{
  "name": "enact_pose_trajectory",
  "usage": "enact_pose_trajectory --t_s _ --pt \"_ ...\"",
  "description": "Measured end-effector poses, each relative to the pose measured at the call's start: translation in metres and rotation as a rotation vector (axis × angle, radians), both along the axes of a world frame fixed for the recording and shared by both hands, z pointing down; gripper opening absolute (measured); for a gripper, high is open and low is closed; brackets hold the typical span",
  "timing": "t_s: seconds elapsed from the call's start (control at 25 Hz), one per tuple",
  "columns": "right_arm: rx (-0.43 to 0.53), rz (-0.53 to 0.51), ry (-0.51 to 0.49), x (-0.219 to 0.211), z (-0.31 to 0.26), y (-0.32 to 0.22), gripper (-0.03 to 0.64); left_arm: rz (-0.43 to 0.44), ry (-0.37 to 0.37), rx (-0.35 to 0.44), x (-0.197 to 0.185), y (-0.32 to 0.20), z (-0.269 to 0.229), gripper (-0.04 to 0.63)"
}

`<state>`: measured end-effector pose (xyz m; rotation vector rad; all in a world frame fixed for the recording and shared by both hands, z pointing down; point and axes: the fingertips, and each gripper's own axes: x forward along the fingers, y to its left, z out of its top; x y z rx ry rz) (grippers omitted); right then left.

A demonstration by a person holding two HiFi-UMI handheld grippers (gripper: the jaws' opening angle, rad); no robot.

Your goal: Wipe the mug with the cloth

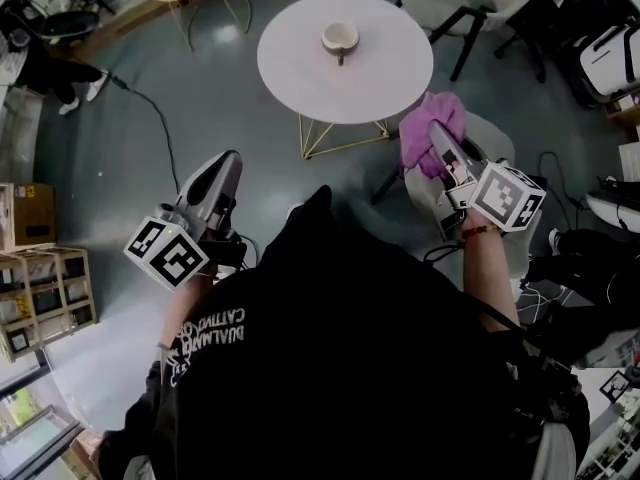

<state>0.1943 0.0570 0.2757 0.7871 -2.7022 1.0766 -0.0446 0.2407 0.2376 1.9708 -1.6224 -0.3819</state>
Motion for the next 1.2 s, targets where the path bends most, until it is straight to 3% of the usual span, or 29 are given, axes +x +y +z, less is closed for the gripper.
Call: enact_pose_trajectory --t_s 0.68,1.04,1.2 --pt "-0.103 0.092 0.057 0.013 0.029 0.005 0.06 0.153 0.026 -0.05 0.009 -0.057 0.011 -0.003" --pt "-0.201 0.07 0.072 -0.003 0.063 -0.039 0.06 0.166 0.047 -0.182 0.01 -0.12 0.067 -0.003" --pt "-0.218 0.047 0.057 -0.004 0.078 -0.05 0.06 0.216 0.04 -0.207 0.029 -0.143 0.084 -0.003"
